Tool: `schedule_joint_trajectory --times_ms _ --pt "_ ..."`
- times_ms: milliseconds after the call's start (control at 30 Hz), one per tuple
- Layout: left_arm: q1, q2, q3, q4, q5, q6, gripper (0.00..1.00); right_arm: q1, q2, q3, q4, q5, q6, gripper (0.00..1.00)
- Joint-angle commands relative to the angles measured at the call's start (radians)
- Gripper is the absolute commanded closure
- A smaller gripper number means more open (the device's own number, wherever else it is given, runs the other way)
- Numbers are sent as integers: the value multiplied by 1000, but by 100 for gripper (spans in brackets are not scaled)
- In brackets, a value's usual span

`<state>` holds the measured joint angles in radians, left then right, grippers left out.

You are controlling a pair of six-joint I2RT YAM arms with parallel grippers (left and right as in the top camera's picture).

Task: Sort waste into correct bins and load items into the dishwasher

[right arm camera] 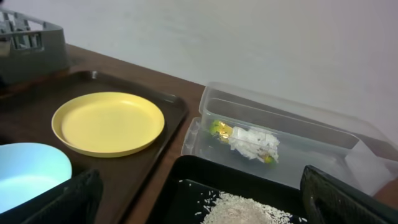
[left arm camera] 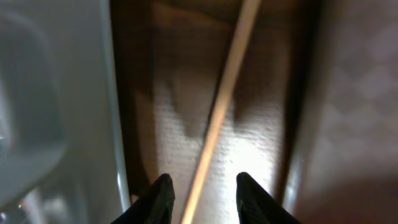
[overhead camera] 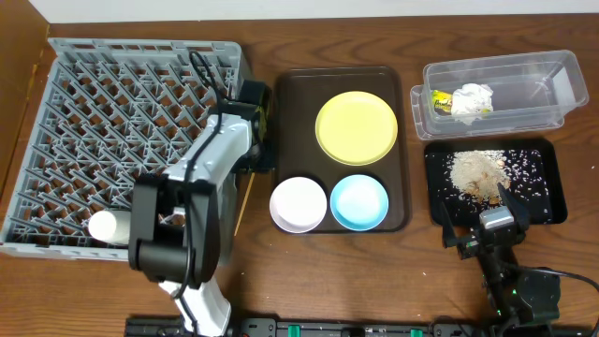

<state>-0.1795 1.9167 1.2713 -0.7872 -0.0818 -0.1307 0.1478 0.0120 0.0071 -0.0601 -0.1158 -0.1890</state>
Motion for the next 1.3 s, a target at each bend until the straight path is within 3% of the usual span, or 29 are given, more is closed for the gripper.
schedule_joint_trajectory --times_ms 0,233,467,867,900,1033,1267 --pt "2 47 -4 16 -41 7 66 -4 -5 -2 -3 -5 -6 1" --pt "-37 105 -4 39 -39 22 67 -4 -5 -2 -3 -5 -6 1" --pt "-62 111 -4 42 -39 21 81 -4 -5 -2 -3 -5 -6 1" --pt "-62 111 -4 78 44 22 81 -4 -5 -2 -3 -5 -6 1" --pt "-62 111 -4 79 44 21 85 -4 -5 -2 -3 -5 -6 1" --pt "-61 108 7 64 -18 11 91 -4 -5 -2 -3 -5 -6 1" --pt "-58 23 78 -16 -69 -2 92 -4 -5 -2 -3 -5 -6 1"
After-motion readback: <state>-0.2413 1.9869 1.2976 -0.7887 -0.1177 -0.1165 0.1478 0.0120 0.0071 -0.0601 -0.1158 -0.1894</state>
